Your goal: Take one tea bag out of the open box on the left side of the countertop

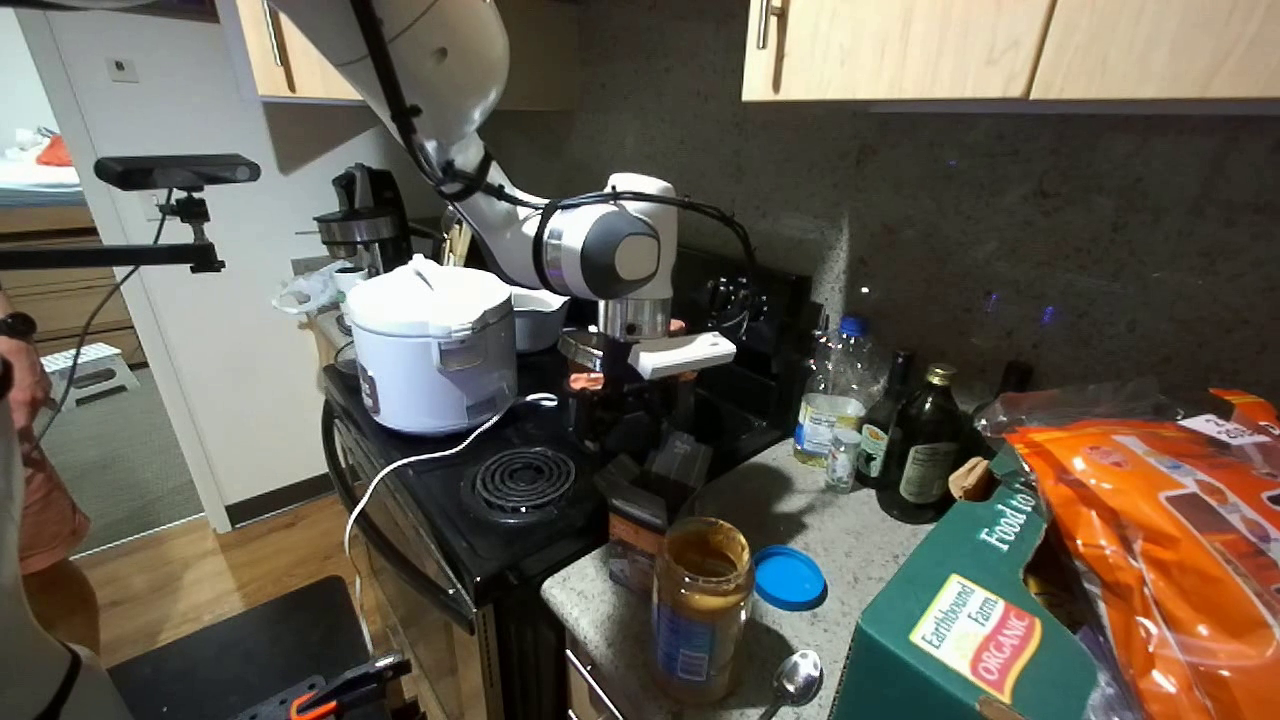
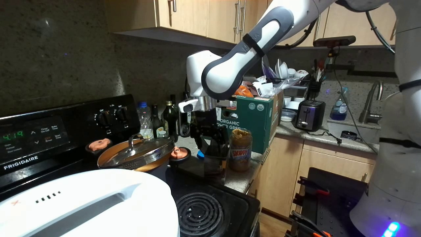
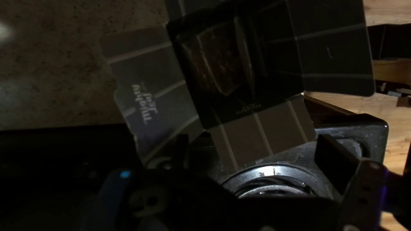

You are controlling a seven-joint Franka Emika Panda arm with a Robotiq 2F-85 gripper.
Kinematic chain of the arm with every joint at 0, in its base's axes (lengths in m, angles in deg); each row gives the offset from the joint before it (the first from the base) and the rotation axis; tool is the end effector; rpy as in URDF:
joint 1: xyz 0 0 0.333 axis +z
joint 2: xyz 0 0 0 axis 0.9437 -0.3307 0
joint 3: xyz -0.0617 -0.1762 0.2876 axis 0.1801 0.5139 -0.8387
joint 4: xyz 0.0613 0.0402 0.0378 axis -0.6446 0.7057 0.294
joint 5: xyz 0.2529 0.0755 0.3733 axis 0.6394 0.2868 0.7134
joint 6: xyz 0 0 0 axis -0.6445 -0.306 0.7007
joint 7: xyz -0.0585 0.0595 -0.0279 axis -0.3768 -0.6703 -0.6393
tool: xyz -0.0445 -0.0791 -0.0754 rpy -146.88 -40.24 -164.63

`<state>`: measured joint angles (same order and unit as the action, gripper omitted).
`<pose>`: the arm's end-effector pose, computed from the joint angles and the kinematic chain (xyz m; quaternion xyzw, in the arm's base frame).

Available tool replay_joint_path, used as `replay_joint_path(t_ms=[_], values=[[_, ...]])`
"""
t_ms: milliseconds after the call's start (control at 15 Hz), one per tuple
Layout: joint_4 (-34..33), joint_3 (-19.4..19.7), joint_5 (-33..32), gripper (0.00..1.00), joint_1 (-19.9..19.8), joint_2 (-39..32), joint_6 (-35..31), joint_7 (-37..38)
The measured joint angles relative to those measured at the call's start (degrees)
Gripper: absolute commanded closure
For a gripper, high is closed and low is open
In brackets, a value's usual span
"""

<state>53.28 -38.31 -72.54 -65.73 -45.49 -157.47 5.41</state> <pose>0.5918 0.1070 0.2571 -0.6996 -0.7121 0.0590 0.0017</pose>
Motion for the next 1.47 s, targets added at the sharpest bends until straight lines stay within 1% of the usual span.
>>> replay_joint_path(t_ms=[133, 200, 267, 400, 533, 600, 733, 867, 1000, 1067, 1133, 1200, 1333, 1400, 1467], values=[[0.00, -0.38, -0.20, 0.42, 0.08, 0.11, 0.00, -0.01], [0.01, -0.60, -0.34, 0.43, 0.08, 0.21, 0.00, -0.01], [0.01, -0.76, -0.65, 0.42, 0.09, 0.38, 0.00, 0.00], [0.08, -0.89, -1.64, 0.62, 0.09, 0.93, 0.00, 0.05], [0.30, -0.89, -2.71, 0.70, 0.08, 1.84, 0.00, 0.10], [0.56, -0.87, -3.41, 0.71, 0.07, 2.45, 0.00, 0.20], [1.17, -0.72, -4.41, 0.65, 0.00, 3.59, 0.00, 0.26], [1.82, -0.42, -4.60, 0.55, -0.23, 4.15, 0.02, 0.21], [2.45, -0.01, -4.60, 0.41, -0.88, 4.16, 0.08, 0.16], [2.85, 0.36, -4.60, 0.39, -1.19, 4.16, 0.08, 0.00], [3.29, 0.65, -4.60, 0.37, -1.58, 4.15, 0.08, -0.15], [3.70, 0.95, -4.60, 0.45, -1.96, 4.12, 0.08, -0.32], [4.31, 1.36, -4.60, 0.47, -2.90, 3.90, 0.00, -1.30], [4.55, 1.51, -4.60, 0.45, -3.31, 3.70, -0.15, -1.70], [4.64, 1.62, -4.58, 0.48, -3.65, 3.36, -0.46, -2.47]])
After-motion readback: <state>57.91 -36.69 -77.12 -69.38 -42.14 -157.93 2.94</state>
